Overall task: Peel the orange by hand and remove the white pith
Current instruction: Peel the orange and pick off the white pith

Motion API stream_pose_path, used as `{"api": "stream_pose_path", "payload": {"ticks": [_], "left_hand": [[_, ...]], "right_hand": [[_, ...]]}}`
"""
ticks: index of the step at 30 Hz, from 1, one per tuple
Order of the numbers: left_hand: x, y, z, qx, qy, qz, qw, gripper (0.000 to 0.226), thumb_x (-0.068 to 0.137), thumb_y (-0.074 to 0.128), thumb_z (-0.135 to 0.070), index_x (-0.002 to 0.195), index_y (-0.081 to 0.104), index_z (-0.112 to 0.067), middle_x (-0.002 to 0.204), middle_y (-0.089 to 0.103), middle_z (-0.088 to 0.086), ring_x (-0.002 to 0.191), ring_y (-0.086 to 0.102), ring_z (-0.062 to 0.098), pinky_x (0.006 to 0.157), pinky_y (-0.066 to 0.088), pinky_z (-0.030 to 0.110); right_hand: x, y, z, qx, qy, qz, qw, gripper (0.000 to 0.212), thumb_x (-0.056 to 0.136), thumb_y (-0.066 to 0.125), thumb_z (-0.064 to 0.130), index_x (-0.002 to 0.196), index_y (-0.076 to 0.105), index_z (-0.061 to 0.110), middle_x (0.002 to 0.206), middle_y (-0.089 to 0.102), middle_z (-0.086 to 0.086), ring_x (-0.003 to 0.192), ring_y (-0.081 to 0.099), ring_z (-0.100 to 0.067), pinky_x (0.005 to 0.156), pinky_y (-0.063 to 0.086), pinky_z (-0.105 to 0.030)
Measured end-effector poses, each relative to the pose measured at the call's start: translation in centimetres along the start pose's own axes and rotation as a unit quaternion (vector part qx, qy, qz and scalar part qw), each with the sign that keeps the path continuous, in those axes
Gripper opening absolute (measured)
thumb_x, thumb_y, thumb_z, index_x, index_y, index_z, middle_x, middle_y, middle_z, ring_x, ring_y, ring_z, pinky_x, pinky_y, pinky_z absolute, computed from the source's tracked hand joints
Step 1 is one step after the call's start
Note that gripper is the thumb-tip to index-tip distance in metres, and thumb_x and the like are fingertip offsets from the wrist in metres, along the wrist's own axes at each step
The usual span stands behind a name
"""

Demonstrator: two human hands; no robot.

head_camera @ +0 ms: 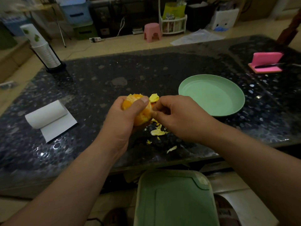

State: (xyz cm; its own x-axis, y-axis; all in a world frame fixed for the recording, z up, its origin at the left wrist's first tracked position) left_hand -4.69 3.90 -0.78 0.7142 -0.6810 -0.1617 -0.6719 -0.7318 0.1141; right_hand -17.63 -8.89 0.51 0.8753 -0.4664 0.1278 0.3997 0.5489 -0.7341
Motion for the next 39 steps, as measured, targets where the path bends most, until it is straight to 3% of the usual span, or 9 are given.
{"api": "stream_pose_path", "payload": {"ticks": [7, 13, 21, 27, 31, 34, 36, 39], "left_hand": [[0.0, 0.4, 0.6, 0.026, 0.014, -0.013, 0.999, 0.041, 0.086, 0.084, -0.039, 0.117, 0.064, -0.021, 0.11, 0.073, 0.007, 0.096, 0.073, 0.024, 0.083, 0.064, 0.047], [0.3, 0.2, 0.6, 0.006, -0.007, -0.014, 1.0, 0.053, 0.078, 0.086, -0.045, 0.121, 0.065, -0.022, 0.121, 0.071, 0.011, 0.108, 0.073, 0.033, 0.088, 0.064, 0.055], [-0.1, 1.1, 0.4, 0.041, 0.03, -0.027, 0.998, 0.05, 0.081, 0.083, -0.047, 0.12, 0.063, -0.025, 0.118, 0.071, 0.007, 0.107, 0.073, 0.03, 0.089, 0.064, 0.05], [-0.4, 1.4, -0.3, 0.019, 0.032, -0.027, 0.999, 0.056, 0.074, 0.083, -0.051, 0.119, 0.065, -0.024, 0.116, 0.073, 0.008, 0.107, 0.073, 0.031, 0.09, 0.063, 0.057], [-0.2, 1.1, -0.7, -0.066, -0.026, -0.004, 0.997, 0.046, 0.084, 0.084, -0.037, 0.122, 0.066, -0.018, 0.117, 0.073, 0.01, 0.099, 0.074, 0.025, 0.092, 0.062, 0.058], [0.0, 1.0, -1.1, -0.116, -0.069, 0.017, 0.991, 0.044, 0.089, 0.08, -0.033, 0.126, 0.067, -0.015, 0.125, 0.072, 0.015, 0.102, 0.075, 0.026, 0.09, 0.064, 0.052], [0.2, 0.8, -1.4, -0.122, -0.079, 0.022, 0.989, 0.041, 0.09, 0.078, -0.032, 0.126, 0.067, -0.015, 0.125, 0.072, 0.015, 0.103, 0.076, 0.027, 0.08, 0.065, 0.043], [0.4, 0.4, -1.4, -0.111, -0.074, 0.024, 0.991, 0.052, 0.084, 0.08, -0.034, 0.129, 0.065, -0.013, 0.121, 0.072, 0.013, 0.097, 0.077, 0.023, 0.073, 0.063, 0.037]], "right_hand": [[-0.2, 0.5, 0.2, -0.003, 0.018, -0.026, 0.999, 0.009, 0.097, 0.066, 0.028, 0.09, 0.071, 0.025, 0.076, 0.067, 0.008, 0.069, 0.062, -0.008, 0.061, 0.047, -0.027], [-0.2, 0.3, 0.2, 0.015, 0.031, -0.015, 0.999, 0.014, 0.102, 0.062, 0.028, 0.095, 0.075, 0.026, 0.077, 0.069, 0.01, 0.07, 0.063, -0.005, 0.06, 0.044, -0.022], [-0.2, 0.3, 0.9, -0.02, 0.039, -0.067, 0.997, 0.011, 0.098, 0.064, 0.027, 0.094, 0.073, 0.025, 0.079, 0.069, 0.009, 0.072, 0.065, -0.008, 0.069, 0.059, -0.036], [-0.5, -0.3, 1.5, 0.029, 0.062, -0.103, 0.992, 0.01, 0.091, 0.072, 0.028, 0.082, 0.073, 0.025, 0.068, 0.068, 0.008, 0.063, 0.062, -0.008, 0.057, 0.05, -0.028], [-0.4, -0.9, 1.9, 0.084, 0.077, -0.075, 0.991, 0.012, 0.092, 0.071, 0.021, 0.081, 0.072, 0.021, 0.064, 0.067, 0.006, 0.053, 0.06, -0.004, 0.048, 0.044, -0.018], [-0.4, -1.3, 1.9, 0.122, 0.087, -0.05, 0.987, 0.011, 0.096, 0.069, 0.018, 0.088, 0.075, 0.02, 0.075, 0.073, 0.002, 0.065, 0.068, -0.011, 0.054, 0.054, -0.027], [-0.8, -1.4, 1.6, 0.16, 0.092, -0.035, 0.982, 0.014, 0.099, 0.065, 0.017, 0.094, 0.077, 0.022, 0.084, 0.076, 0.0, 0.076, 0.071, -0.018, 0.064, 0.062, -0.037], [-1.2, -0.9, 1.3, 0.173, 0.076, -0.007, 0.982, 0.009, 0.1, 0.067, 0.025, 0.097, 0.075, 0.026, 0.082, 0.074, 0.001, 0.073, 0.069, -0.019, 0.068, 0.061, -0.043]]}}
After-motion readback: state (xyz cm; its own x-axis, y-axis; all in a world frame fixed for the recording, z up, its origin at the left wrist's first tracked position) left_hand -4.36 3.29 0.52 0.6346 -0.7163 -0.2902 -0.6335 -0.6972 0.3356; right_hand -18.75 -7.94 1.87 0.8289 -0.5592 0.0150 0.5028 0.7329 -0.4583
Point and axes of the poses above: each hand's wrist, its own x-axis towards the middle knuckle, its own y-axis out of the palm, z = x × y, the point moved 1 cm from there along x, towards the middle knuckle
